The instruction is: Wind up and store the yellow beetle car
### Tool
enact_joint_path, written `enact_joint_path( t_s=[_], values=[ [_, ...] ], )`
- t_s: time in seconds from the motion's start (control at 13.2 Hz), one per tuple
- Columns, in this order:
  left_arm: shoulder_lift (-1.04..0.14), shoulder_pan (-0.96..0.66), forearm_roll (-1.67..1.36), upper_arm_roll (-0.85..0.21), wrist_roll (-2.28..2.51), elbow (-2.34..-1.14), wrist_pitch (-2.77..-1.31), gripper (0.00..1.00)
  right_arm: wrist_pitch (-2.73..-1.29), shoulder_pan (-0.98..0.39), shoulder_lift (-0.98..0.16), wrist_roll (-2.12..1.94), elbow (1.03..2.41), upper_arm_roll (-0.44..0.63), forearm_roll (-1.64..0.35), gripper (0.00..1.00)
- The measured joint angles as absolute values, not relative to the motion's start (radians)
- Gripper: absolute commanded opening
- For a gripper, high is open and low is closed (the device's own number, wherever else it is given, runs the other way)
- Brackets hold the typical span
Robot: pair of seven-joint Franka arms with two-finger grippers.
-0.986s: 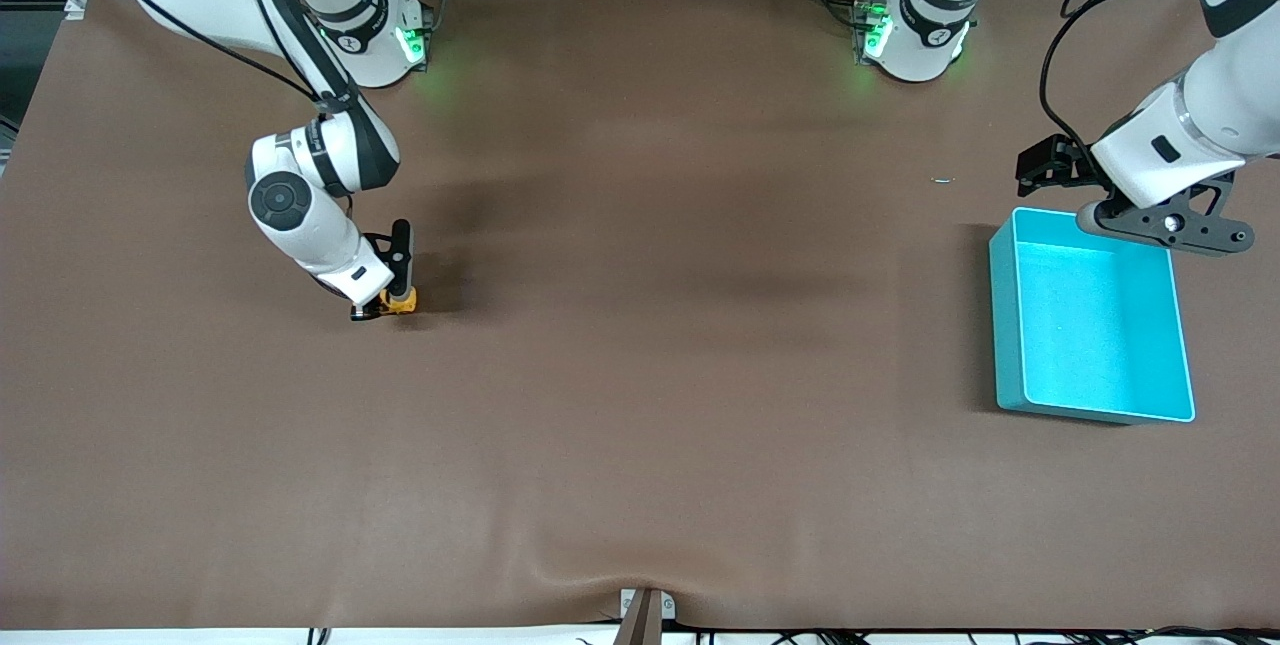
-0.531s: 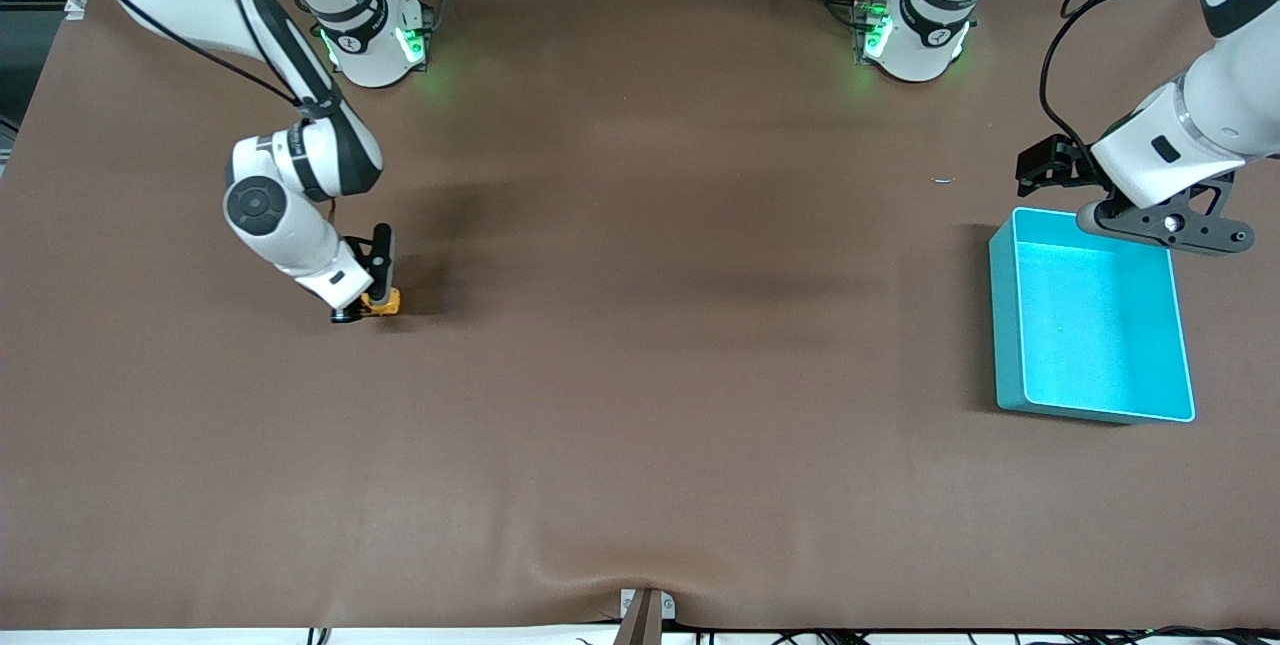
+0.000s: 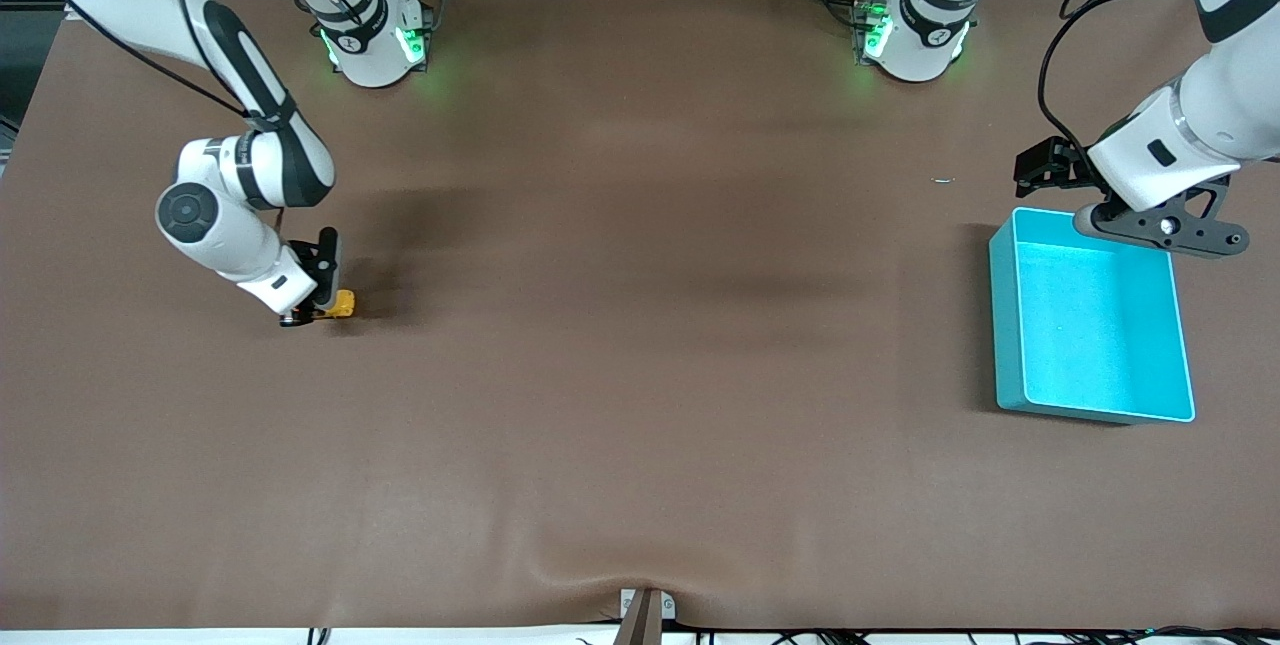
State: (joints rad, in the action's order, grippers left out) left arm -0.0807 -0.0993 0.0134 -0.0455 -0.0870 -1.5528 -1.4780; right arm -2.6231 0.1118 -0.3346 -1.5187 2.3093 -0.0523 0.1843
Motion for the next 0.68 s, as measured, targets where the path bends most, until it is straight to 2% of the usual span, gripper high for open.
enact_joint_path(
  t_s=[0.68],
  values=[
    [-0.082, -0.103, 0.013, -0.047, -0.087, -1.568, -1.481, 1.00, -2.628, 0.245, -0.352, -1.624, 2.284, -0.053, 0.192, 0.26]
  ],
)
